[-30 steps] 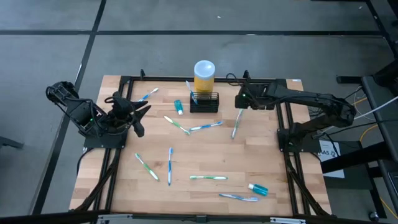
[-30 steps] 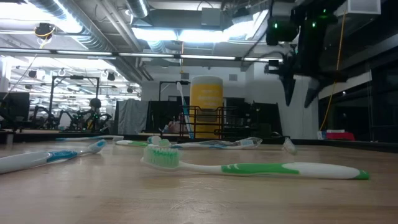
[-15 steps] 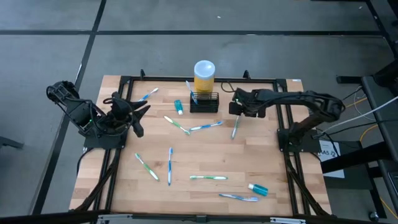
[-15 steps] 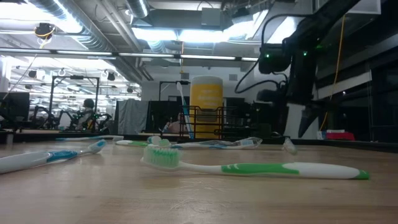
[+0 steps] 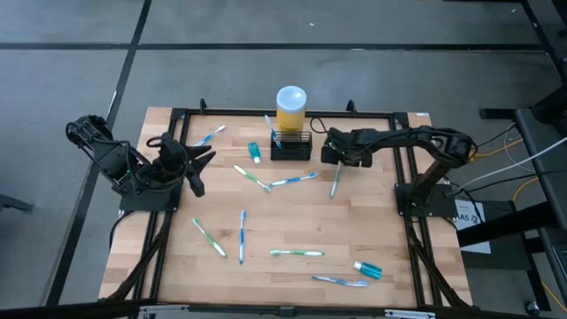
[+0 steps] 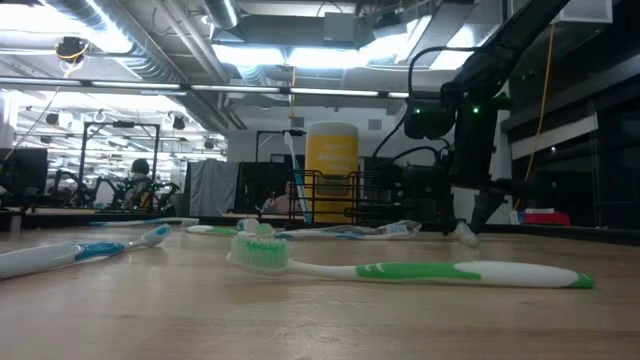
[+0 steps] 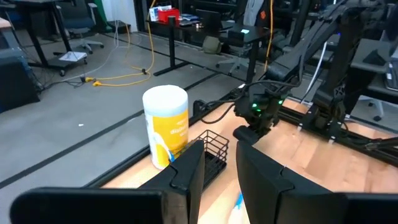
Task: Pick & Place toothbrushing station
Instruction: Put the green toothbrush in the wire organizer
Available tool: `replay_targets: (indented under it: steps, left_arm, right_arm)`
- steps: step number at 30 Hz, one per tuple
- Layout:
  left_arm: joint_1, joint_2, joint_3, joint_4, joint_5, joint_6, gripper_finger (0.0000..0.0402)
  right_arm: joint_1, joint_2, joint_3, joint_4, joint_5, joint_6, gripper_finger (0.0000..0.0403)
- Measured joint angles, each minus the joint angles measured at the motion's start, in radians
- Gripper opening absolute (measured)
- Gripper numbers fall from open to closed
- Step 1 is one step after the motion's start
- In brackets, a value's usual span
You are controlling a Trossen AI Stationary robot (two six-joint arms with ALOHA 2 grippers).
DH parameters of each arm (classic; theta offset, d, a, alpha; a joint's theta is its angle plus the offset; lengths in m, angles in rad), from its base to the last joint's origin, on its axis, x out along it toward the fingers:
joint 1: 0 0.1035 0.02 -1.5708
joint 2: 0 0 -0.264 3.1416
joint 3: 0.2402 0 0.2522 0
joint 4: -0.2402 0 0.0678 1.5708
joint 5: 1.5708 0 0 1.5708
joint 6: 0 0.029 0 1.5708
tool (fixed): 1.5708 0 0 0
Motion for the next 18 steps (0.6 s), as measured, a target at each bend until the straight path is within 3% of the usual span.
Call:
replay_targets:
  steps: [5,10,18]
  left_arm:
    - [0.000,0.000,0.000,0.014,0.001,0.000,0.0088]
    - [0.000,0.000,0.000,0.016,0.001,0.000,0.0088]
    - [0.000,0.000,0.000,0.017,-0.003,0.000,0.0088]
  right_arm:
    - [-0.002,0.001,-0.003,0.014,0.086,-0.007,0.0139]
    - [-0.005,0.003,-0.004,0.053,0.162,-0.056,0.0022]
    - [0.052,-0.019,-0.004,0.120,0.172,-0.048,0.0004]
